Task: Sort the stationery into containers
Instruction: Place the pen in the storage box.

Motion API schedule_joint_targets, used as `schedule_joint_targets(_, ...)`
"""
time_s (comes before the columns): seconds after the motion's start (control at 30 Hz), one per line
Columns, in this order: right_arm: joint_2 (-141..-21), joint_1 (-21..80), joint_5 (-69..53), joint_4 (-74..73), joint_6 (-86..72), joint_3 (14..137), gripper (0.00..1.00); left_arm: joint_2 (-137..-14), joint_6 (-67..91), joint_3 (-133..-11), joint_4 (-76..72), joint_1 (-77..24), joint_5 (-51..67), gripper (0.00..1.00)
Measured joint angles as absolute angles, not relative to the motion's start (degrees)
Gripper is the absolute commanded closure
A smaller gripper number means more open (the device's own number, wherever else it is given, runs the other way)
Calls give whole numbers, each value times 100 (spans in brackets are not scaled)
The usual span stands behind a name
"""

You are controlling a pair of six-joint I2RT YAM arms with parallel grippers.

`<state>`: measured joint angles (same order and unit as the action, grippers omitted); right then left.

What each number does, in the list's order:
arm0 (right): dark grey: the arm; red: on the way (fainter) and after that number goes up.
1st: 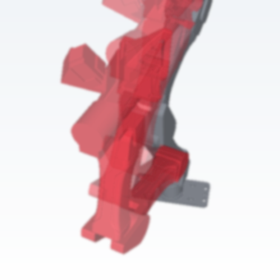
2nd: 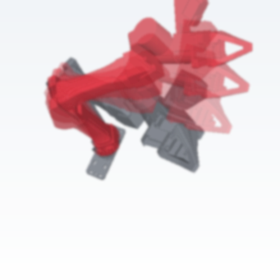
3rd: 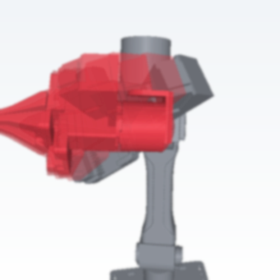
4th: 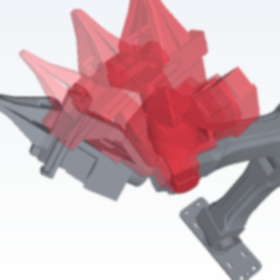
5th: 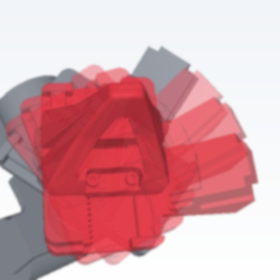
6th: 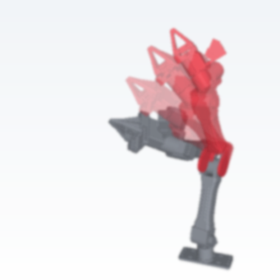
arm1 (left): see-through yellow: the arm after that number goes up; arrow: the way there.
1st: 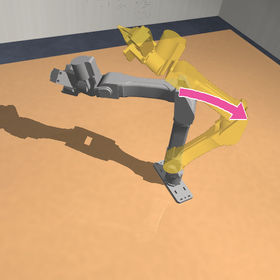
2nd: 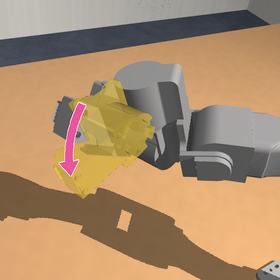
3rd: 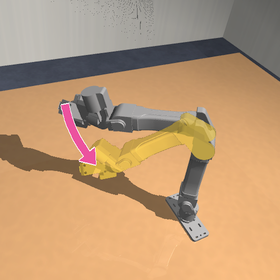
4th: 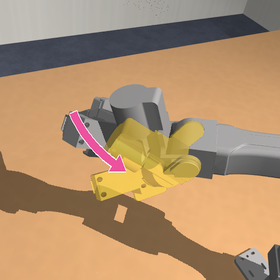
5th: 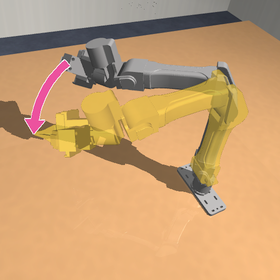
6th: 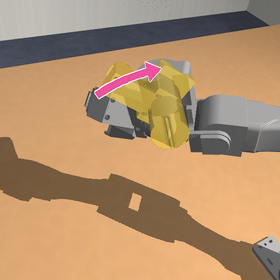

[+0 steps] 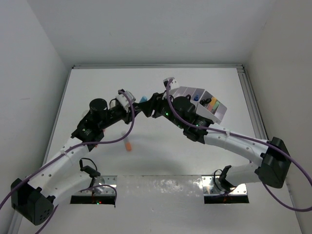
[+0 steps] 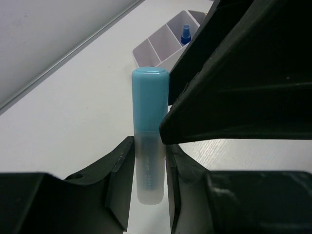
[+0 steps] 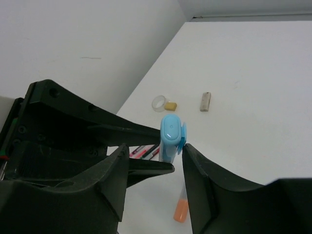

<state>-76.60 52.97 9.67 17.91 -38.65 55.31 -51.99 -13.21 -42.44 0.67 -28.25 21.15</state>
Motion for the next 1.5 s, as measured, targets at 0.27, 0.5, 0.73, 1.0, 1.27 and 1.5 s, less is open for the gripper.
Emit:
schedule_joint_targets(0.27, -8003, 5260, 1046, 2128, -4051, 5533, 56, -5196, -1347, -4226, -82, -2952, 2093, 100)
schedule_joint_targets(0.5, -8042, 5216, 1175, 2141, -4012, 5540, 100, -5175, -1341, -4198, -148, -2954, 2021, 42)
schedule_joint_targets(0.73, -7264, 4554, 1728, 1310, -3675, 5245, 100, -5159, -1026, -4198, -132, -2995, 1837, 0)
schedule_joint_targets(1.0, -5524, 2349, 2707, -123, -2993, 5068, 100, -4842, -661, -4038, 440, -2794, 1070, 0)
schedule_joint_targets(1.27, -6386, 545, 2069, -351, -2963, 4939, 100, -4825, -460, -3892, 856, -2613, 589, 0)
schedule_joint_targets(1.5, -6899, 108, 1601, -23, -3103, 4641, 100, -4757, -397, -3854, 1085, -2373, 401, 0)
